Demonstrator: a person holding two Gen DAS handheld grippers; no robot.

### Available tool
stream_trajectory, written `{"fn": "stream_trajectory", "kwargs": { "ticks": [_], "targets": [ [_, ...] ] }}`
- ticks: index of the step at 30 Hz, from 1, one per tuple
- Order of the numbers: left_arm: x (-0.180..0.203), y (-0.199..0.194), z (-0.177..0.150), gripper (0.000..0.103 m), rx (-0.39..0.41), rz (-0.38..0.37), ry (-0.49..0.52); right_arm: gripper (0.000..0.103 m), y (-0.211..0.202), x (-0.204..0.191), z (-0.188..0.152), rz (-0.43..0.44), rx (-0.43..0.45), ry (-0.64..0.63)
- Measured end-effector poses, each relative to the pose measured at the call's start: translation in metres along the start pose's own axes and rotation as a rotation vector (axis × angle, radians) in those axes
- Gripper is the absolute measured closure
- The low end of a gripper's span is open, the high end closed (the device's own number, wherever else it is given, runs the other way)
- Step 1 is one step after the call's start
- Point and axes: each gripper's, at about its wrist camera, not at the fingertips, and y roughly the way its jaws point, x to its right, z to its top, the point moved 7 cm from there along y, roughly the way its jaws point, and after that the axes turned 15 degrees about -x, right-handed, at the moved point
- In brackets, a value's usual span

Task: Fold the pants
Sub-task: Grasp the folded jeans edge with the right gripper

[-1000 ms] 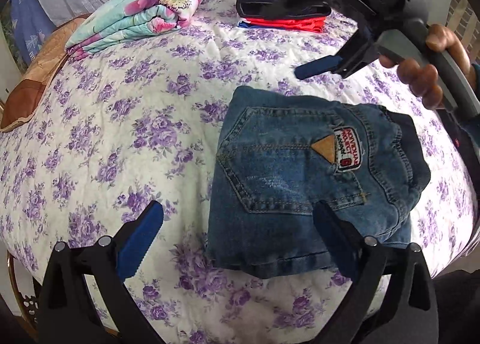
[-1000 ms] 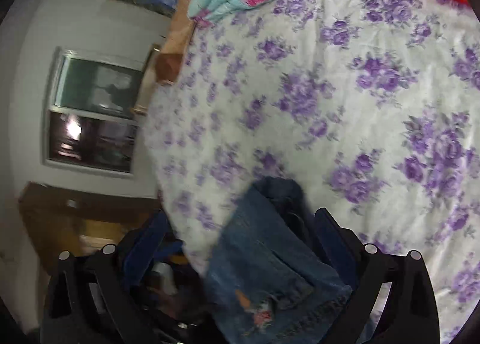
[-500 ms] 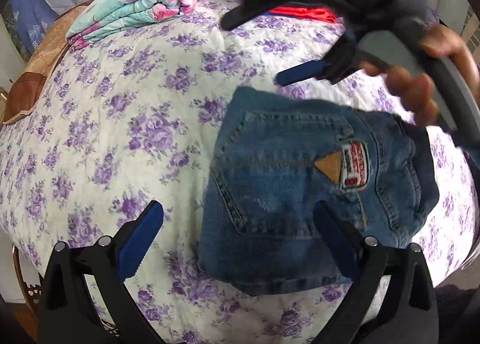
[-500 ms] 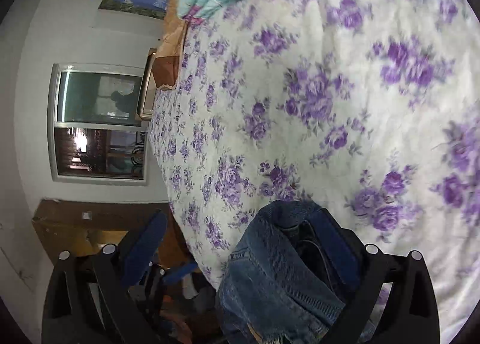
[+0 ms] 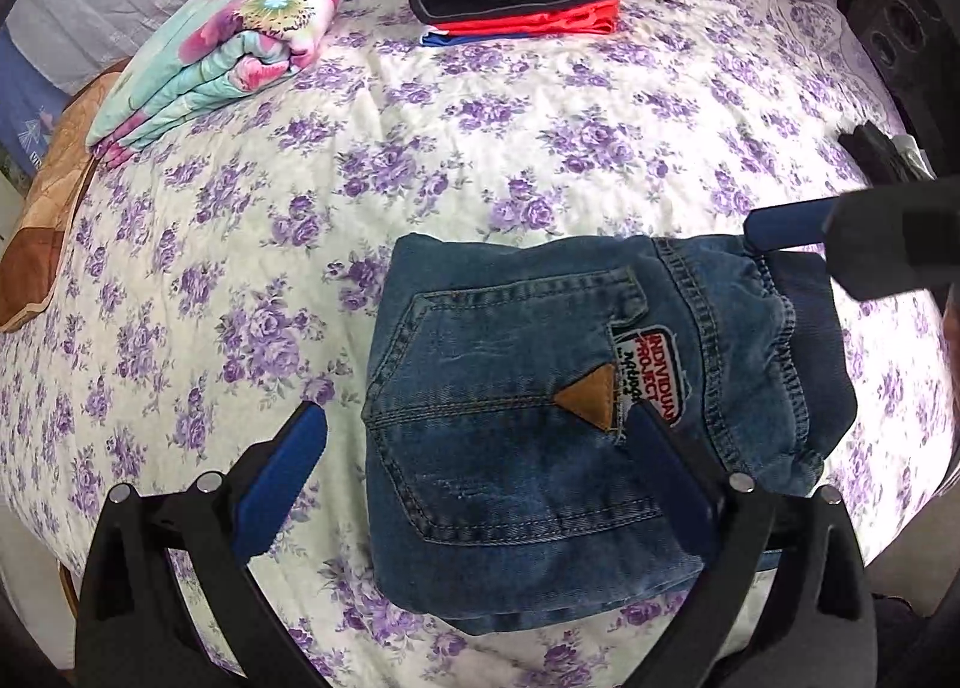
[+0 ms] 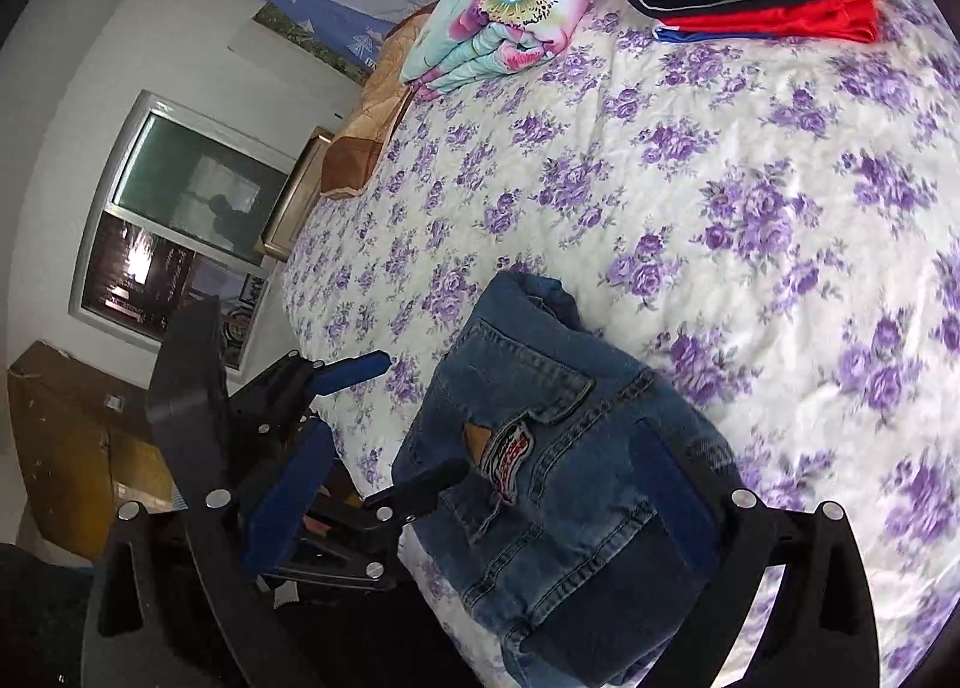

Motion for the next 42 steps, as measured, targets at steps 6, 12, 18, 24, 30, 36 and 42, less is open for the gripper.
{"fn": "stream_trajectory", "kwargs": {
  "ticks": [6, 12, 18, 24, 30, 36, 42],
  "targets": [
    [0.013, 0.012, 0.001, 0.005, -0.011, -0.008, 0.102, 0.004, 0.004, 0.023, -0.033, 0.036, 0.104, 0.154],
    [0.014, 0.016, 0.005, 0.005, -0.007, -0.034, 0.195, 0.004, -0.003, 0.027, -0.048, -0.045, 0.211, 0.243],
    [-0.004, 0.009, -0.003, 0.005, 0.035, -0.092, 0.259, 0.004, -0.01, -0.002, -0.075, -0.07, 0.29, 0.241],
    [-0.011, 0.044, -0.013, 0.004, -0.047, -0.194, 0.287, 0.003, 0.052, 0.067, -0.12, -0.173, 0.221, 0.554],
    [-0.03, 0.026, -0.005, 0.005, -0.018, -0.323, 0.285, 0.004, 0.012, 0.025, -0.126, -0.129, 0.389, 0.461],
    [-0.059, 0.016, 0.002, 0.005, 0.031, -0.198, 0.257, 0.004, 0.003, 0.028, -0.161, -0.023, 0.484, 0.585],
    [-0.061, 0.012, -0.002, 0.005, 0.022, -0.288, 0.257, 0.004, 0.019, -0.02, -0.119, 0.2, 0.487, 0.453]
  ]
}}
